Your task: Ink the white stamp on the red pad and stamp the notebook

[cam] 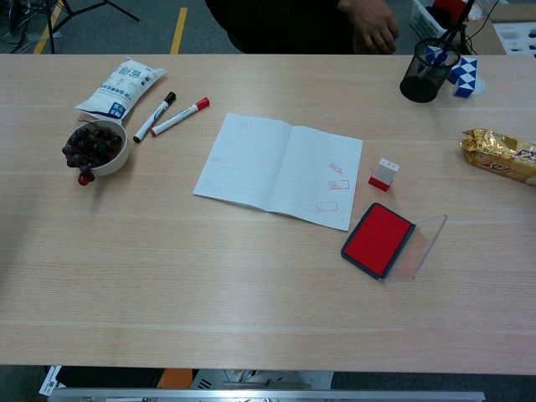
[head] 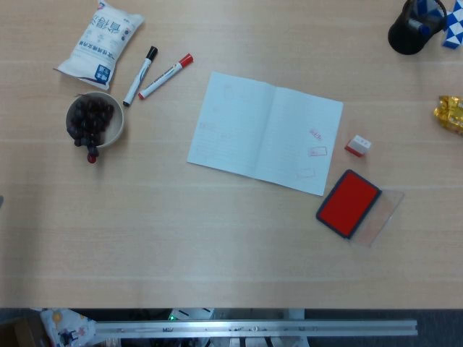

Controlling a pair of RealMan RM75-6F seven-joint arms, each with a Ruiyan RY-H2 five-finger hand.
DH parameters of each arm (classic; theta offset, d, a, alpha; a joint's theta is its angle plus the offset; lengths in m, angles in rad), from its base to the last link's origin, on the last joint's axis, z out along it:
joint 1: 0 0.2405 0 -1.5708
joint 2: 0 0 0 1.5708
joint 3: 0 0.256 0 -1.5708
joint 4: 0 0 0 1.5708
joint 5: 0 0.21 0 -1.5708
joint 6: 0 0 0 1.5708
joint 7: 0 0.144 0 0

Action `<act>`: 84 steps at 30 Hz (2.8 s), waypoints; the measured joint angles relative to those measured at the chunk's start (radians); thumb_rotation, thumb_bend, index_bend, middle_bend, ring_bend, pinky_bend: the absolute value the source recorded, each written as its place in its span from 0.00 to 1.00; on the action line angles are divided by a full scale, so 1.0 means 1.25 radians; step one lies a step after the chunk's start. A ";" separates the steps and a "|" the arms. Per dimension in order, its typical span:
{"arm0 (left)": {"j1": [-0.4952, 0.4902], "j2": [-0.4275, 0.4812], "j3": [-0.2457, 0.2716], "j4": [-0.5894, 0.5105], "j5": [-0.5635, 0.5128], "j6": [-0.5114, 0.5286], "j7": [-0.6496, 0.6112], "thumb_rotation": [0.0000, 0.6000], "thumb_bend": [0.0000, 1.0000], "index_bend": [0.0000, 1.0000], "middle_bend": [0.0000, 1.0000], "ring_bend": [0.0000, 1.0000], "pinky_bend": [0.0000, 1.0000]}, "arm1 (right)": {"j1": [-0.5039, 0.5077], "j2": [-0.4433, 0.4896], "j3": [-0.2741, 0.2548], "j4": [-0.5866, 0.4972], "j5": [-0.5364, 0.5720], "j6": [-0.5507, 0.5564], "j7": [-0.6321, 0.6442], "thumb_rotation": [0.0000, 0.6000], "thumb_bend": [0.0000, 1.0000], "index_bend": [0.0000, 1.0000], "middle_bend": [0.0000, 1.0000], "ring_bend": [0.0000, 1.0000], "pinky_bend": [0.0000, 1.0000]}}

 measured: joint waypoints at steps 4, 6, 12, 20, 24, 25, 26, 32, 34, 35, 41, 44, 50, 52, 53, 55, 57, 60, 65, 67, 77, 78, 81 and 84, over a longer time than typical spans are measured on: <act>0.000 0.001 0.002 -0.002 0.001 -0.002 0.003 1.00 0.12 0.13 0.20 0.20 0.12 | 0.005 0.003 -0.002 -0.011 0.001 -0.011 -0.006 1.00 0.28 0.48 0.41 0.33 0.43; -0.001 0.001 0.002 -0.001 0.004 -0.001 0.001 1.00 0.12 0.13 0.20 0.20 0.12 | 0.010 0.007 -0.001 -0.023 0.003 -0.019 -0.010 1.00 0.28 0.48 0.41 0.33 0.43; -0.005 0.001 0.003 0.001 0.006 -0.010 -0.002 1.00 0.12 0.13 0.19 0.20 0.12 | 0.043 0.026 0.014 -0.082 0.024 -0.062 -0.061 1.00 0.27 0.48 0.41 0.33 0.43; -0.002 0.002 0.007 0.006 0.010 -0.009 -0.017 1.00 0.12 0.13 0.19 0.20 0.12 | 0.140 0.008 0.060 -0.154 0.150 -0.179 -0.194 1.00 0.24 0.48 0.41 0.33 0.43; 0.001 0.003 0.011 0.013 0.015 -0.005 -0.028 1.00 0.12 0.13 0.19 0.20 0.12 | 0.200 -0.045 0.074 -0.156 0.215 -0.228 -0.267 1.00 0.20 0.48 0.41 0.33 0.43; 0.001 0.003 0.011 0.014 0.016 -0.005 -0.030 1.00 0.12 0.13 0.19 0.20 0.12 | 0.213 -0.060 0.076 -0.155 0.230 -0.237 -0.284 1.00 0.20 0.48 0.41 0.33 0.43; 0.002 0.004 0.012 0.015 0.017 -0.005 -0.031 1.00 0.12 0.13 0.19 0.20 0.12 | 0.228 -0.081 0.078 -0.153 0.249 -0.247 -0.306 1.00 0.20 0.48 0.41 0.33 0.43; 0.003 0.003 0.016 0.024 0.021 -0.006 -0.042 1.00 0.12 0.13 0.19 0.20 0.12 | 0.297 -0.185 0.084 -0.116 0.332 -0.277 -0.398 1.00 0.18 0.48 0.41 0.33 0.43; 0.003 0.001 0.018 0.028 0.024 -0.008 -0.046 1.00 0.12 0.13 0.19 0.20 0.12 | 0.316 -0.213 0.084 -0.096 0.356 -0.284 -0.422 1.00 0.18 0.48 0.41 0.33 0.43; 0.003 0.001 0.018 0.030 0.024 -0.009 -0.047 1.00 0.12 0.13 0.19 0.20 0.12 | 0.325 -0.231 0.083 -0.083 0.370 -0.287 -0.435 1.00 0.18 0.48 0.41 0.33 0.43; 0.000 -0.001 0.023 0.038 0.033 -0.014 -0.058 1.00 0.12 0.13 0.19 0.20 0.12 | 0.360 -0.309 0.076 -0.015 0.423 -0.279 -0.488 1.00 0.18 0.48 0.42 0.33 0.43; -0.002 -0.002 0.024 0.042 0.035 -0.018 -0.062 1.00 0.12 0.13 0.19 0.20 0.12 | 0.369 -0.328 0.072 0.009 0.438 -0.271 -0.499 1.00 0.18 0.48 0.42 0.33 0.43; -0.008 -0.007 0.025 0.050 0.035 -0.029 -0.068 1.00 0.12 0.13 0.19 0.20 0.12 | 0.385 -0.363 0.067 0.067 0.472 -0.267 -0.513 1.00 0.18 0.48 0.42 0.33 0.43; -0.009 -0.008 0.026 0.053 0.037 -0.030 -0.069 1.00 0.12 0.13 0.19 0.20 0.12 | 0.390 -0.374 0.065 0.082 0.485 -0.267 -0.518 1.00 0.18 0.48 0.42 0.33 0.43; -0.010 -0.008 0.026 0.054 0.037 -0.031 -0.070 1.00 0.12 0.13 0.19 0.20 0.12 | 0.393 -0.381 0.064 0.091 0.491 -0.267 -0.521 1.00 0.18 0.48 0.42 0.33 0.43; -0.011 -0.009 0.025 0.057 0.036 -0.032 -0.072 1.00 0.12 0.13 0.19 0.20 0.12 | 0.397 -0.391 0.061 0.103 0.497 -0.267 -0.523 1.00 0.18 0.48 0.42 0.33 0.43; -0.012 -0.009 0.025 0.059 0.035 -0.035 -0.074 1.00 0.12 0.13 0.19 0.20 0.12 | 0.401 -0.403 0.059 0.115 0.504 -0.268 -0.525 1.00 0.18 0.48 0.42 0.33 0.43; -0.015 -0.008 0.024 0.060 0.034 -0.038 -0.076 1.00 0.12 0.13 0.19 0.20 0.12 | 0.408 -0.419 0.057 0.130 0.511 -0.264 -0.533 1.00 0.18 0.48 0.42 0.33 0.43; -0.017 -0.008 0.024 0.062 0.034 -0.042 -0.078 1.00 0.12 0.13 0.19 0.20 0.12 | 0.418 -0.434 0.057 0.147 0.527 -0.258 -0.547 1.00 0.18 0.48 0.42 0.33 0.43; -0.018 -0.008 0.025 0.063 0.034 -0.045 -0.077 1.00 0.12 0.13 0.19 0.20 0.12 | 0.422 -0.437 0.058 0.155 0.533 -0.259 -0.550 1.00 0.18 0.48 0.42 0.33 0.43; -0.019 -0.004 0.026 0.057 0.033 -0.045 -0.077 1.00 0.12 0.13 0.19 0.20 0.12 | 0.438 -0.454 0.060 0.198 0.568 -0.268 -0.565 1.00 0.18 0.48 0.42 0.33 0.43; -0.019 -0.004 0.027 0.056 0.033 -0.046 -0.076 1.00 0.12 0.13 0.19 0.20 0.12 | 0.438 -0.453 0.060 0.198 0.571 -0.271 -0.564 1.00 0.18 0.48 0.42 0.33 0.43; -0.019 -0.003 0.027 0.055 0.031 -0.046 -0.077 1.00 0.12 0.13 0.19 0.20 0.12 | 0.440 -0.449 0.057 0.196 0.574 -0.277 -0.561 1.00 0.18 0.49 0.43 0.33 0.43; -0.018 -0.003 0.027 0.055 0.030 -0.046 -0.076 1.00 0.12 0.13 0.19 0.20 0.12 | 0.441 -0.448 0.051 0.194 0.575 -0.277 -0.561 1.00 0.19 0.51 0.43 0.33 0.43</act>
